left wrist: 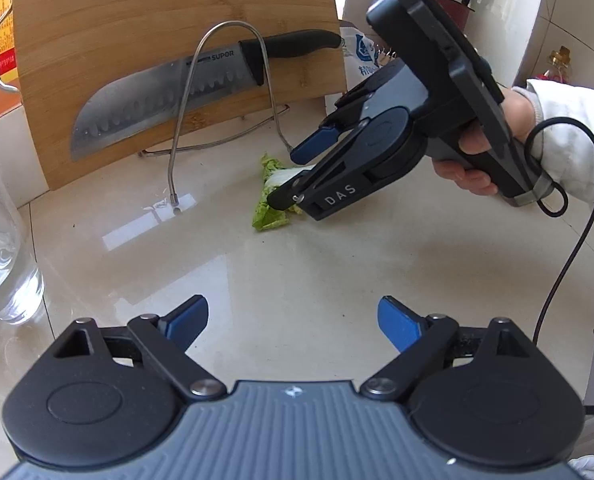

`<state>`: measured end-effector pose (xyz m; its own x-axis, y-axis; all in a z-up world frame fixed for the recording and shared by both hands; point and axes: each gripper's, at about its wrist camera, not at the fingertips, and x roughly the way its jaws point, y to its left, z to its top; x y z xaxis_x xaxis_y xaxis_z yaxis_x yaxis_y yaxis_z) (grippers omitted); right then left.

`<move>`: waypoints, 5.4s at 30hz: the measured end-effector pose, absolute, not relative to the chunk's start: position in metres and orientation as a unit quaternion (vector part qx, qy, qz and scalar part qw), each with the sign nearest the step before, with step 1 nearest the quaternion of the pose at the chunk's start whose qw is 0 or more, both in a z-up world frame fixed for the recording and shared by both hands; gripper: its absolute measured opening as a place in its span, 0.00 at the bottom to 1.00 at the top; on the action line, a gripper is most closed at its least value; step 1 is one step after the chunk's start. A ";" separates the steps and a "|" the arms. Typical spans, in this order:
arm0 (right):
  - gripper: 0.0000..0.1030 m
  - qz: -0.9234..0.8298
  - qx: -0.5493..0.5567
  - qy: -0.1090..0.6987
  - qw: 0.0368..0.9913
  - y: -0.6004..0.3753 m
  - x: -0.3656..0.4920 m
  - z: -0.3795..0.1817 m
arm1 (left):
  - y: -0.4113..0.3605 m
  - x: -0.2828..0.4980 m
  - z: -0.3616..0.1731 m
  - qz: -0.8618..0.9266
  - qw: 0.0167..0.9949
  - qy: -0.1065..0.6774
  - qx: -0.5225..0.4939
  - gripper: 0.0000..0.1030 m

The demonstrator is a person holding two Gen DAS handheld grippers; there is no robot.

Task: Collect trash
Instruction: 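Grasp the white-stemmed cabbage leaf with the right tool and lift it, then grasp the clear plastic bag with the left tool while the right tool holds the leaf, then carry the cabbage leaf and plastic bag with both tools over the white bin, then open the right tool over the bin while the left tool releases the plastic bag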

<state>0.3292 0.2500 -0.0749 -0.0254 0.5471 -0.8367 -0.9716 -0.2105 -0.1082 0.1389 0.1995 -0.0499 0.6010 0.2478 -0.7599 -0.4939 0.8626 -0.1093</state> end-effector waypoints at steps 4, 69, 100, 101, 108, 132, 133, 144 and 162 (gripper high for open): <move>0.43 0.668 -0.404 0.265 0.566 0.247 0.329 -0.077 | 0.201 0.140 -0.051 0.212 0.880 0.395 -0.155 0.89; 0.33 0.514 -0.249 0.335 0.749 0.000 0.365 -0.025 | 0.187 0.324 -0.084 0.057 0.918 0.391 -0.046 0.86; 0.33 0.479 -0.211 0.341 0.781 -0.051 0.333 -0.020 | 0.147 0.263 -0.041 0.020 0.915 0.401 -0.027 0.48; 0.33 0.477 -0.209 0.340 0.783 -0.056 0.329 -0.020 | 0.141 0.258 -0.039 0.016 0.915 0.402 -0.026 0.48; 0.33 0.462 -0.191 0.348 0.793 -0.096 0.307 -0.018 | 0.098 0.230 -0.032 -0.019 0.911 0.411 -0.020 0.48; 0.34 0.311 -0.102 0.429 0.842 -0.289 0.248 -0.069 | -0.098 0.208 -0.038 -0.164 0.895 0.414 0.014 0.48; 0.34 0.306 -0.099 0.433 0.842 -0.297 0.248 -0.075 | -0.104 0.209 -0.040 -0.164 0.895 0.415 0.016 0.48; 0.34 0.264 -0.079 0.486 0.830 -0.341 0.264 -0.162 | -0.151 0.216 -0.072 -0.140 0.887 0.440 0.021 0.48; 0.72 0.250 -0.073 0.521 0.813 -0.351 0.287 -0.240 | -0.193 0.229 -0.106 -0.138 0.868 0.476 0.027 0.48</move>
<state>0.2871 -0.3511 -0.2399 0.3320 0.3305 -0.8835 -0.4820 0.8646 0.1424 0.2294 -0.1930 -0.1063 0.5082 -0.2141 -0.8342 0.2662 0.9602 -0.0843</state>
